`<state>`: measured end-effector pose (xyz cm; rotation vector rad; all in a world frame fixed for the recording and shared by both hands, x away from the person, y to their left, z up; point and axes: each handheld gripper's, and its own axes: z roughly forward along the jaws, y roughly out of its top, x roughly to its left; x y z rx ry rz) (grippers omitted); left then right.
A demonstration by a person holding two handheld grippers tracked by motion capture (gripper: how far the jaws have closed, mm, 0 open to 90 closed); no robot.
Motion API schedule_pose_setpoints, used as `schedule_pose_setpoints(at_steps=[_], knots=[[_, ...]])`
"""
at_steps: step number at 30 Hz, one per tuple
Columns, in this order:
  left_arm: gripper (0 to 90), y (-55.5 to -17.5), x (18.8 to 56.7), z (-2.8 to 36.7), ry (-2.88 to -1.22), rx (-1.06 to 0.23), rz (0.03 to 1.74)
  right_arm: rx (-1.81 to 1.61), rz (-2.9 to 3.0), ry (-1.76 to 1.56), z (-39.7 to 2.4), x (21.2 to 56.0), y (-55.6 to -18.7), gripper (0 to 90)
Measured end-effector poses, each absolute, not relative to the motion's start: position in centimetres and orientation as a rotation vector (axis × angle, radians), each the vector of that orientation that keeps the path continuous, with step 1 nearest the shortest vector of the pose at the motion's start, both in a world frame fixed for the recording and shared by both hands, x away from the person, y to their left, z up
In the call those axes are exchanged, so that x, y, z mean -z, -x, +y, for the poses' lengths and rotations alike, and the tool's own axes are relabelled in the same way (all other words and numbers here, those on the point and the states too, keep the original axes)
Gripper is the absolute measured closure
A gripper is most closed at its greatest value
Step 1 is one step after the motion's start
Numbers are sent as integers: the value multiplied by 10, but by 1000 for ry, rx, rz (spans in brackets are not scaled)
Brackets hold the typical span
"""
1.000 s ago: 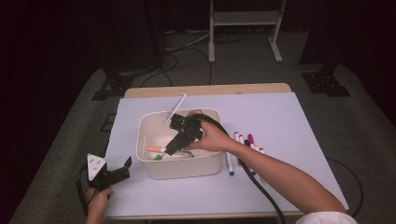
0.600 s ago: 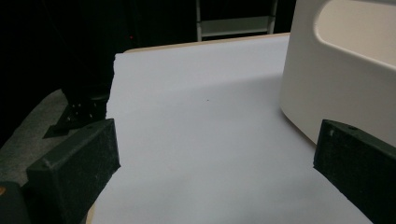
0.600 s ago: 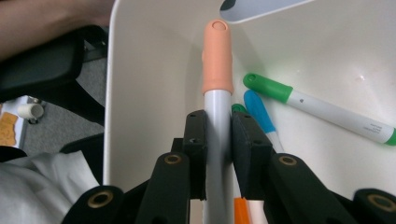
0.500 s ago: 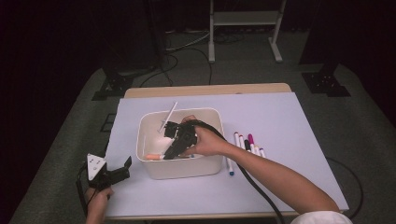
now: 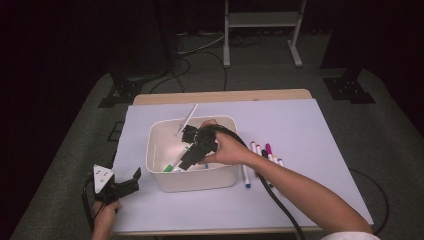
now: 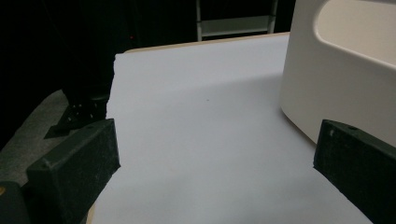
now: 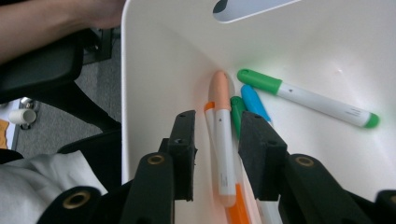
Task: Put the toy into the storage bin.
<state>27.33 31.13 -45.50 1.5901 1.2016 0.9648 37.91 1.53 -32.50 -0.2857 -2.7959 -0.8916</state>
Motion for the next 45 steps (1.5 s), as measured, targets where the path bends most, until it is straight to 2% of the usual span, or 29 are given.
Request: schedule_pose_setpoints(at_steps=[10, 24, 35, 40, 45], knots=[[0, -273, 455, 311, -1591, -966, 1203, 1027, -2769, 378, -28, 305, -379, 627], [0, -273, 455, 311, -1595, -965, 1203, 1233, -2731, 602, -127, 284, -366, 597], [0, -273, 455, 311, -1592, -967, 1202, 1296, -2710, 764, -188, 292, -360, 579], [0, -273, 455, 311, -1590, -966, 1203, 1285, -2688, 876, -224, 309, -358, 570], [0, -273, 455, 311, -1592, -970, 1200, 1250, -2670, 938, -238, 325, -357, 570]])
